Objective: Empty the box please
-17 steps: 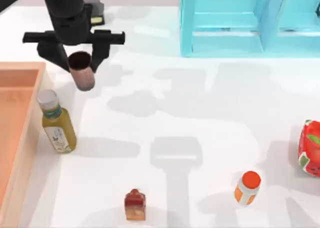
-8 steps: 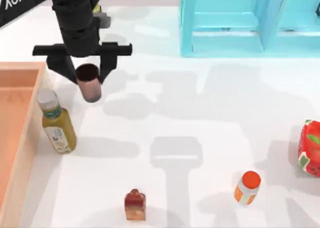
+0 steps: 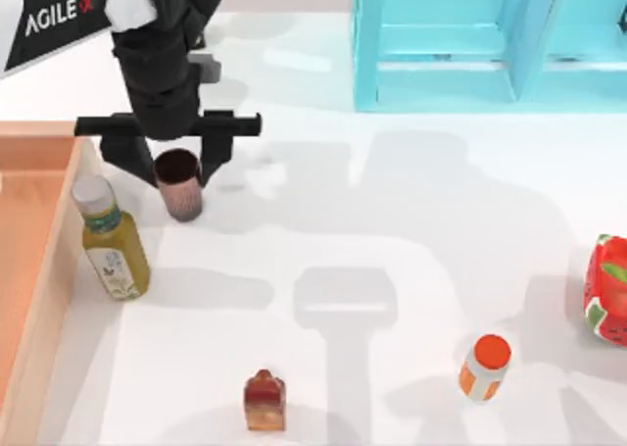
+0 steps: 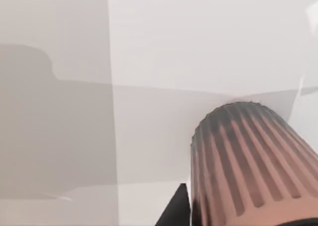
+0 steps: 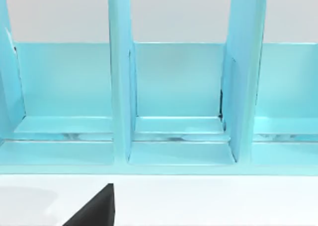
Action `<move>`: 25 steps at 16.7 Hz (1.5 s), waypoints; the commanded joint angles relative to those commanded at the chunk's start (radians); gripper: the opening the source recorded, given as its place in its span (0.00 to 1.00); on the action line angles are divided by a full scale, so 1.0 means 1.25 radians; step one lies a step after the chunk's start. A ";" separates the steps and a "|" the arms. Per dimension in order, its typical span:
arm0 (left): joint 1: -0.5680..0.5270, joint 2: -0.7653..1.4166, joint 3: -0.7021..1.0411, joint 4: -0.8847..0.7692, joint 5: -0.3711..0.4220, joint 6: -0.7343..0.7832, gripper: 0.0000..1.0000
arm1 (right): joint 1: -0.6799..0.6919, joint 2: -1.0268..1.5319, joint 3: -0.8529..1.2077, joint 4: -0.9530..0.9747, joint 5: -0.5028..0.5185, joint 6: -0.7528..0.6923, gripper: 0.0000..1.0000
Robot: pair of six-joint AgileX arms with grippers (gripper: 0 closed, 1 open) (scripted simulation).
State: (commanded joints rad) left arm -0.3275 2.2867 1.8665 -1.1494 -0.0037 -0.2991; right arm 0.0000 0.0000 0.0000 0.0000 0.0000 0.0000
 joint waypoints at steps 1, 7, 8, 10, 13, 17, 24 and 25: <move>0.000 0.000 0.000 0.000 0.000 0.000 0.00 | 0.000 0.000 0.000 0.000 0.000 0.000 1.00; 0.000 0.000 0.000 0.000 0.000 0.000 0.45 | 0.000 0.000 0.000 0.000 0.000 0.000 1.00; 0.000 0.000 0.000 0.000 0.000 0.000 0.53 | 0.000 0.000 0.000 0.000 0.000 0.000 1.00; 0.000 0.000 0.000 0.000 0.000 0.000 0.68 | 0.000 0.000 0.000 0.000 0.000 0.000 1.00; 0.000 0.000 0.000 0.000 0.000 0.000 0.90 | 0.000 0.000 0.000 0.000 0.000 0.000 1.00; 0.000 0.000 0.000 0.000 0.000 0.000 1.00 | 0.000 0.000 0.000 0.000 0.000 0.000 1.00; 0.001 0.002 0.002 -0.003 0.001 0.000 1.00 | 0.000 0.000 0.000 0.000 0.000 0.000 1.00; 0.001 0.008 0.012 -0.013 0.002 -0.002 1.00 | 0.000 0.000 0.000 0.000 0.000 0.000 1.00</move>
State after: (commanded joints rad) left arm -0.3264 2.2961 1.8817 -1.1658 -0.0012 -0.3010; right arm 0.0000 0.0000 0.0000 0.0000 0.0000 0.0000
